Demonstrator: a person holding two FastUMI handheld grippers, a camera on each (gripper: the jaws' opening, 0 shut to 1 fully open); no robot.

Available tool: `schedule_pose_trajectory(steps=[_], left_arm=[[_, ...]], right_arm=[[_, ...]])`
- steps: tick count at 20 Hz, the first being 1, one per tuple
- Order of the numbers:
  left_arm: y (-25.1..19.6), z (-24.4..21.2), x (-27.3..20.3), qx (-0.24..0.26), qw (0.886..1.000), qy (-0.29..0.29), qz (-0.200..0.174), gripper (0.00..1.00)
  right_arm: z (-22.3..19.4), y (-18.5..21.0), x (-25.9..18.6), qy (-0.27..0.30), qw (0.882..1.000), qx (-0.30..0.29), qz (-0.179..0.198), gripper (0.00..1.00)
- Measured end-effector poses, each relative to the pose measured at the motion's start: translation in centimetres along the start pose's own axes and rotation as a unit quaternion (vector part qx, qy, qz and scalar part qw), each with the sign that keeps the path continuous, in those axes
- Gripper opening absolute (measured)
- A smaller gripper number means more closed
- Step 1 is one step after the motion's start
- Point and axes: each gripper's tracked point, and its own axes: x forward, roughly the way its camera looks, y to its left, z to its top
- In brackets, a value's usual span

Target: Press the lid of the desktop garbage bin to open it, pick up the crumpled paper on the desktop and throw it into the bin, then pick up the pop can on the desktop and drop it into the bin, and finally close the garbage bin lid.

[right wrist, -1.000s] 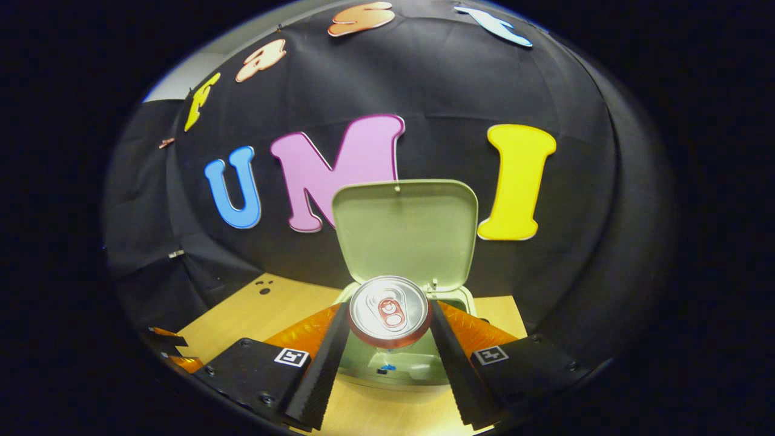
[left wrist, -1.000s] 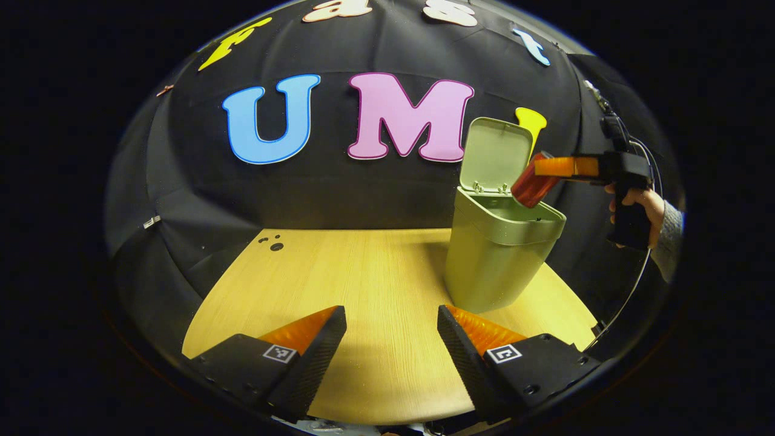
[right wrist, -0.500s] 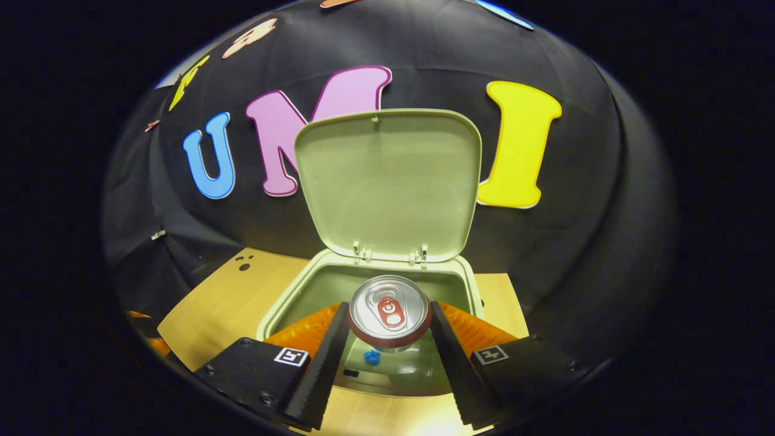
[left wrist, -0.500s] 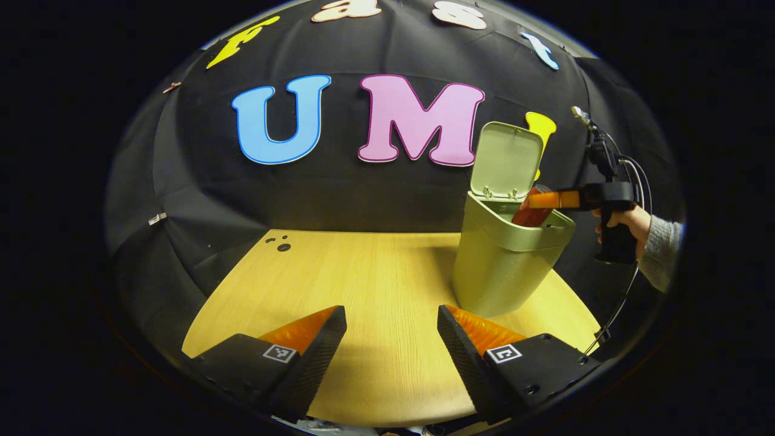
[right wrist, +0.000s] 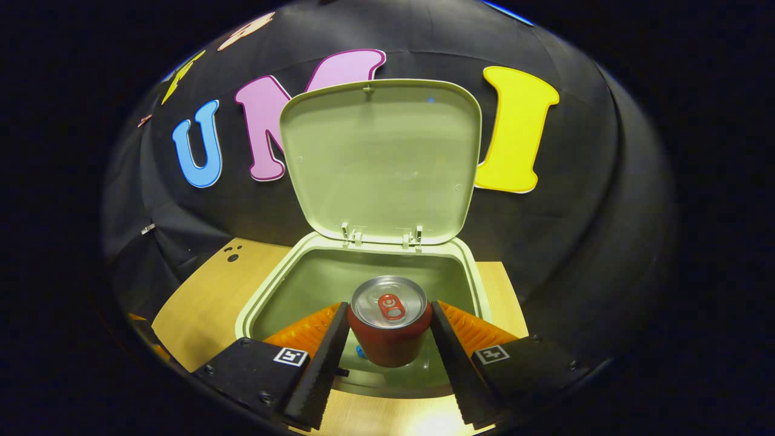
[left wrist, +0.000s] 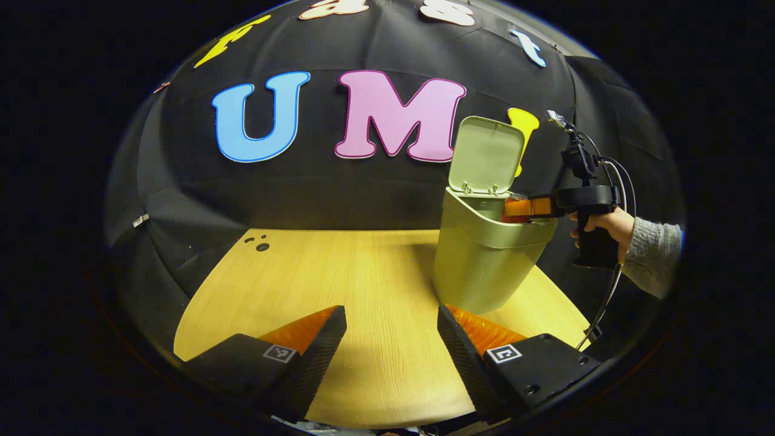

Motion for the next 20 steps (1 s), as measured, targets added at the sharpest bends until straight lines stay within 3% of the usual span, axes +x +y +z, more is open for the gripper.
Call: schedule_pose_trajectory(steps=[9, 14, 20], left_arm=[[0.3, -1.2, 0.3, -0.003, 1.0, 0.007, -0.001, 0.98], [0.2, -1.3, 0.6, -0.002, 1.0, 0.01, -0.002, 0.98], [-0.1, -1.8, 0.5, -0.001, 1.0, 0.015, -0.005, 0.98]], right_arm=[[-0.8, 0.1, -0.4, 0.009, 1.0, -0.001, 0.005, 0.85], [-0.8, 0.5, -1.1, 0.011, 1.0, 0.005, 0.015, 0.97], [3.4, 1.5, -4.2, -0.046, 0.998, -0.016, 0.026, 0.97]])
